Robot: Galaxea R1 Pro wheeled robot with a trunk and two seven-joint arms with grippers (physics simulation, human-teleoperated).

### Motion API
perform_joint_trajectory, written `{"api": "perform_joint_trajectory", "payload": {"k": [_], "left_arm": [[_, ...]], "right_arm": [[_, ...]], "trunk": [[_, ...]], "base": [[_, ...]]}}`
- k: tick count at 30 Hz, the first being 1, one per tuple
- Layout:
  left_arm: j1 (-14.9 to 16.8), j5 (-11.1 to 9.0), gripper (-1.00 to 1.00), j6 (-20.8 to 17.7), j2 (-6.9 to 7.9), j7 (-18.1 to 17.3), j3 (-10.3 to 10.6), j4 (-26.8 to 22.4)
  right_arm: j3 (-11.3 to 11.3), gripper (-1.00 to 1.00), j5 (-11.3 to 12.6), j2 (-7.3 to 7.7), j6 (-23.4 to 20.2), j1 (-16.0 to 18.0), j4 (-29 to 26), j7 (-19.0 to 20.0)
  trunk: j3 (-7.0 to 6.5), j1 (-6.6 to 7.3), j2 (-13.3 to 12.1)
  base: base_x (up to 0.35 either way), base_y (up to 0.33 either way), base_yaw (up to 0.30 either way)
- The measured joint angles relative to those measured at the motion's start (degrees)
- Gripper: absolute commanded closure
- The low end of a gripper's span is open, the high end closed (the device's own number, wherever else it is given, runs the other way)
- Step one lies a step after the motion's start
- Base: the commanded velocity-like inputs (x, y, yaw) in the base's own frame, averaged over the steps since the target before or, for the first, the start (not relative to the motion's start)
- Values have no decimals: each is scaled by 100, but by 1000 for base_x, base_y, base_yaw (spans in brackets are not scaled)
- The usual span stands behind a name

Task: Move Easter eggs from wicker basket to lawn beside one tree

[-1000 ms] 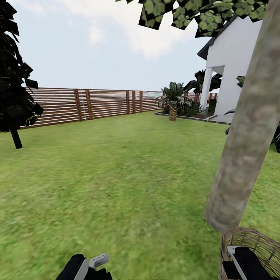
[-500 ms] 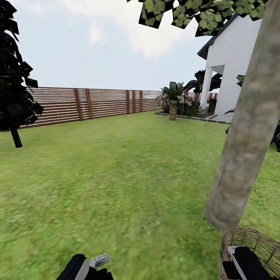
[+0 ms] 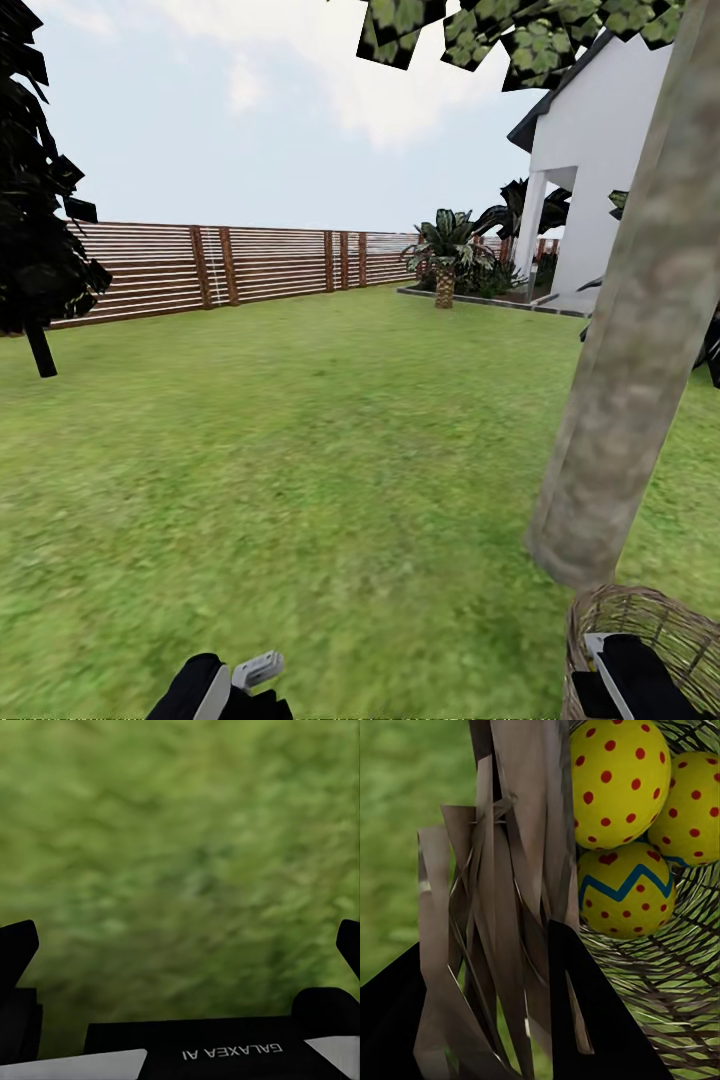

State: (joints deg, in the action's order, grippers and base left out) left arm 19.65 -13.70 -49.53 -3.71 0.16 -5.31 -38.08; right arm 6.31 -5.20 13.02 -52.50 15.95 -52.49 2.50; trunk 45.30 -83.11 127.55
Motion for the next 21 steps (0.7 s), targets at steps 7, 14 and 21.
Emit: {"api": "perform_joint_trajectory", "payload": {"k": [7,14,21], "left_arm": [[1,-6,-100,0,-14,0,8,2],[-2,-7,-100,2,-17,-6,1,3],[-1,0,-100,0,-26,0,3,9]], "right_arm": [[-2,100,-9,2,2,2,-1,1],[-3,100,11,-35,-2,1,-2,0],[4,100,18,-36,1,0,0,1]], "trunk": [[0,3,2],[0,2,2],[72,-88,160]], "base": [[161,-5,0],[299,-91,0],[8,-3,0]]}}
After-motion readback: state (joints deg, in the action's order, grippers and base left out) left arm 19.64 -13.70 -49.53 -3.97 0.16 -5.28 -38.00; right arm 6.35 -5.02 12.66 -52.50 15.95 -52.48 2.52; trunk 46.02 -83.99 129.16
